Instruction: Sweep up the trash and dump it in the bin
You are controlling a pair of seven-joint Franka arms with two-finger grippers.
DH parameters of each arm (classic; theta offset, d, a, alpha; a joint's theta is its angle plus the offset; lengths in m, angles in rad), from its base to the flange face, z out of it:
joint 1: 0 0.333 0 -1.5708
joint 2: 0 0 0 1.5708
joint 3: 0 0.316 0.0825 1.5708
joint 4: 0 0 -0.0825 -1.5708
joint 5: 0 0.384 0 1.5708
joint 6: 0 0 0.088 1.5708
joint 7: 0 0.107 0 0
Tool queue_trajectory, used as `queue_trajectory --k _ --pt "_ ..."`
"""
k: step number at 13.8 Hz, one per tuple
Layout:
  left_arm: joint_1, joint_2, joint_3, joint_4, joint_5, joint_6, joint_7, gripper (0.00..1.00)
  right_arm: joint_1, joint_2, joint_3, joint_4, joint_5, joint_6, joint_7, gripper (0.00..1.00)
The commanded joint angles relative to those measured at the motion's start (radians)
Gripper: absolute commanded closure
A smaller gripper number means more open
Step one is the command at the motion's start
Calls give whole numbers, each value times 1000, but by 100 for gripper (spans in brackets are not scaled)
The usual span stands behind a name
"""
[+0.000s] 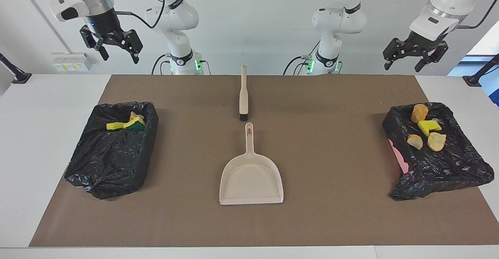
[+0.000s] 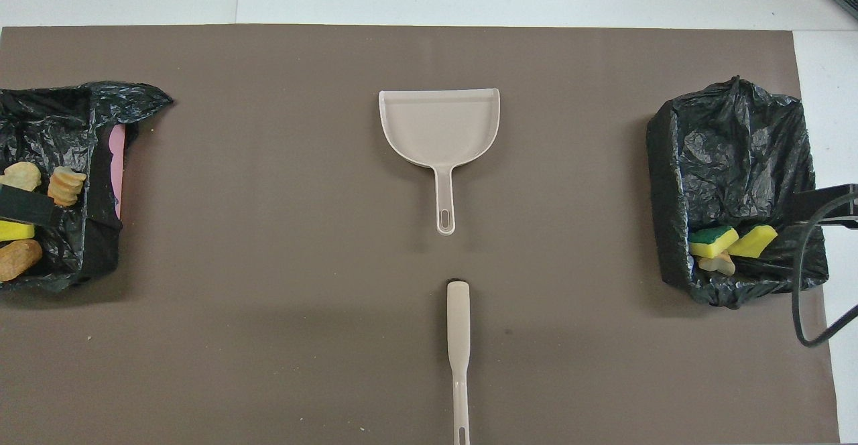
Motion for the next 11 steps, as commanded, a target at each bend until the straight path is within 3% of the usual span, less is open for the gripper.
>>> queue_trajectory --k 1,11 --pt "17 32 -19 53 9 -43 17 0 -12 -12 4 -3 20 -12 -29 0" --pt "18 10 -84 44 -24 -45 0 0 -12 -12 4 -3 22 -18 -29 0"
